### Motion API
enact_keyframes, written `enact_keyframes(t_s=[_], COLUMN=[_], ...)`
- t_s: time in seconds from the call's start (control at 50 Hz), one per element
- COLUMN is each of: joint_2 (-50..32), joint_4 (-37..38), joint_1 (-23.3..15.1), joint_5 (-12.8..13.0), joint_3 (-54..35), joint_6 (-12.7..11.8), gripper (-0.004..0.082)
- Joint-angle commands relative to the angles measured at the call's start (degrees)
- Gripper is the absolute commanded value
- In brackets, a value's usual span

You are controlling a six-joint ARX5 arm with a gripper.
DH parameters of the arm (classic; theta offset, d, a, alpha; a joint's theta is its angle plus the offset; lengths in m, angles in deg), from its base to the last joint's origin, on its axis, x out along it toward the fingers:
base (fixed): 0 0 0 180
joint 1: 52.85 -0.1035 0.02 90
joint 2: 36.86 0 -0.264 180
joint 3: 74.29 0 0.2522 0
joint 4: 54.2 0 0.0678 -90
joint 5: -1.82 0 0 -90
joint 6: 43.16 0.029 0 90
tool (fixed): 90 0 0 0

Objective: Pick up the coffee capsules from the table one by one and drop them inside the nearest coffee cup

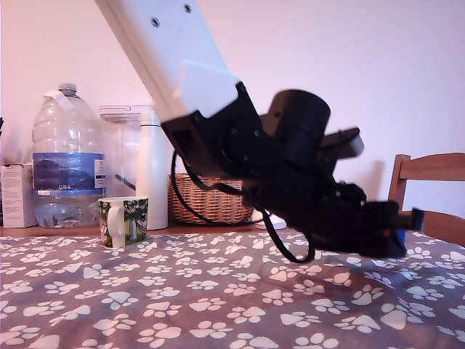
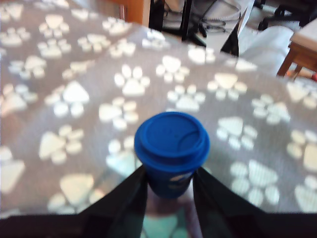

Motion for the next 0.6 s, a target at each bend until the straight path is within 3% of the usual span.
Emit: enact_keyframes(t_s=[0.0, 0.24, 0.58], joint_2=[-3.48, -7.93, -15.65], joint_4=[0.83, 3.74, 4.96], joint_1=[-0.22, -0.79, -1.95], joint_5=[0.48, 1.99, 7.50], joint_3=[-2.14, -7.32, -14.95], joint_6=[0.24, 0.24, 0.20], gripper=[0.0084, 0.0084, 0.0084])
